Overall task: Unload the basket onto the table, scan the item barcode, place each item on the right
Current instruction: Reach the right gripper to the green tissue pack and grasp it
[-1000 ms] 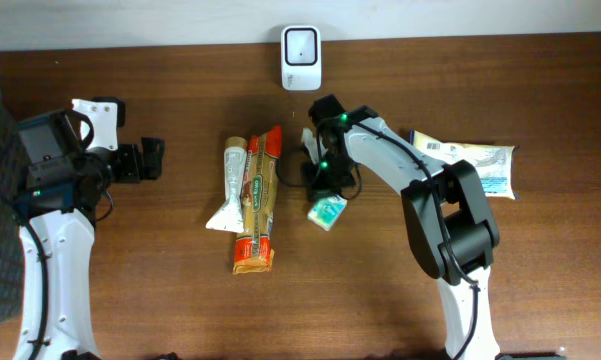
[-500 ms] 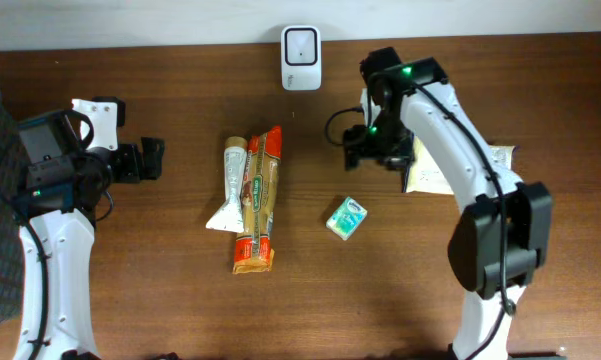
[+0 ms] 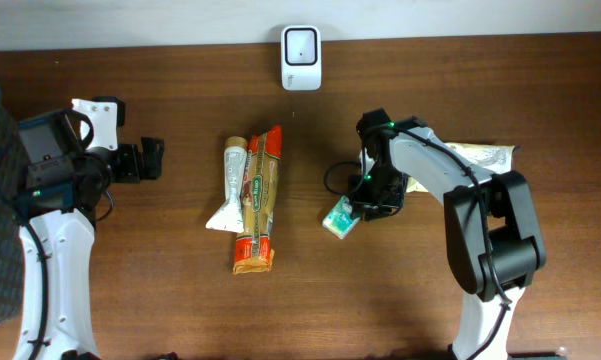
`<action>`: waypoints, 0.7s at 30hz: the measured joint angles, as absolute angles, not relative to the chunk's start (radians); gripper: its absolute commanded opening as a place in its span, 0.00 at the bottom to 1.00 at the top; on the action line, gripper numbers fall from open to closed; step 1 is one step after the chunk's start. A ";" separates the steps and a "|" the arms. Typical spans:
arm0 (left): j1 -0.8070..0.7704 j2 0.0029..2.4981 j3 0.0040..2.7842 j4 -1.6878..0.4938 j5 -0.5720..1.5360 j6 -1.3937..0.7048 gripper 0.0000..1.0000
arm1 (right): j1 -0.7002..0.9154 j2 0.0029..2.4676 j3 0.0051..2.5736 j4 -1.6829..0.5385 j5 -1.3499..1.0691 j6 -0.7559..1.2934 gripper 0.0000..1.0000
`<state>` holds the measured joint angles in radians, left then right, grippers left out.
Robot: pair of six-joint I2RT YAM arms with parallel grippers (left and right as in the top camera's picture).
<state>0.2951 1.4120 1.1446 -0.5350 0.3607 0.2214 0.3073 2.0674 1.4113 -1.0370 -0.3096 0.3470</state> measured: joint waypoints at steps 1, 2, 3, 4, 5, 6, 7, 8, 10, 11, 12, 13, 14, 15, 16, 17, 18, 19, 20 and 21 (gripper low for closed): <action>0.295 1.412 1.145 -0.535 0.361 0.221 0.99 | 0.311 2.066 1.410 -1.024 -0.316 0.353 0.28; 0.295 1.412 1.145 -0.535 0.361 0.221 0.99 | 0.313 2.065 1.409 -1.007 -0.321 0.359 0.28; 0.295 1.412 1.145 -0.535 0.361 0.221 0.99 | 0.315 2.065 1.409 -0.983 -0.329 0.363 0.28; 0.295 1.412 1.145 -0.535 0.361 0.221 0.99 | 0.315 2.065 1.409 -0.966 -0.335 0.363 0.28; 0.295 1.412 1.145 -0.535 0.361 0.221 0.99 | 0.314 2.065 1.412 -0.948 -0.339 0.359 0.28; 0.295 1.412 1.145 -0.535 0.360 0.221 0.99 | 0.314 2.065 1.420 -0.916 -0.339 0.349 0.28; 0.295 1.412 1.145 -0.535 0.361 0.221 0.99 | 0.314 2.065 1.432 -0.869 -0.338 0.339 0.24; 0.295 1.412 1.145 -0.535 0.361 0.221 0.99 | 0.314 2.065 1.448 -0.811 -0.337 0.326 0.21; 0.295 1.412 1.145 -0.535 0.361 0.221 0.99 | 0.314 2.065 1.456 -0.722 -0.335 0.310 0.21; 0.295 1.412 1.145 -0.535 0.361 0.221 0.99 | 0.314 2.066 1.458 -0.658 -0.333 0.301 0.22; 0.295 1.412 1.145 -0.535 0.361 0.221 0.99 | 0.314 2.065 1.461 -0.620 -0.331 0.291 0.22; 0.295 1.412 1.145 -0.535 0.361 0.221 0.99 | 0.314 2.065 1.462 -0.603 -0.331 0.285 0.29; 0.295 1.412 1.145 -0.535 0.361 0.221 0.99 | 0.314 2.065 1.462 -0.604 -0.331 0.283 0.34; 0.295 1.412 1.145 -0.535 0.361 0.221 0.99 | 0.313 2.066 1.466 -0.630 -0.331 0.282 0.41; 0.295 1.412 1.145 -0.536 0.361 0.221 0.99 | 0.309 2.065 1.477 -0.682 -0.332 0.278 0.54; 0.295 1.412 1.145 -0.536 0.361 0.221 0.99 | 0.306 2.067 1.494 -0.735 -0.337 0.281 0.63; 0.295 1.412 1.145 -0.535 0.361 0.221 0.99 | 0.299 2.069 1.529 -0.828 -0.351 0.278 0.74; 0.295 1.412 1.145 -0.535 0.361 0.221 0.99 | 0.292 2.069 1.557 -0.881 -0.366 0.278 0.75; 0.295 1.412 1.145 -0.535 0.361 0.221 0.99 | 0.287 2.069 1.581 -0.912 -0.384 0.277 0.75; 0.295 1.412 1.145 -0.536 0.361 0.221 0.99 | 0.285 2.069 1.590 -0.936 -0.400 0.274 0.74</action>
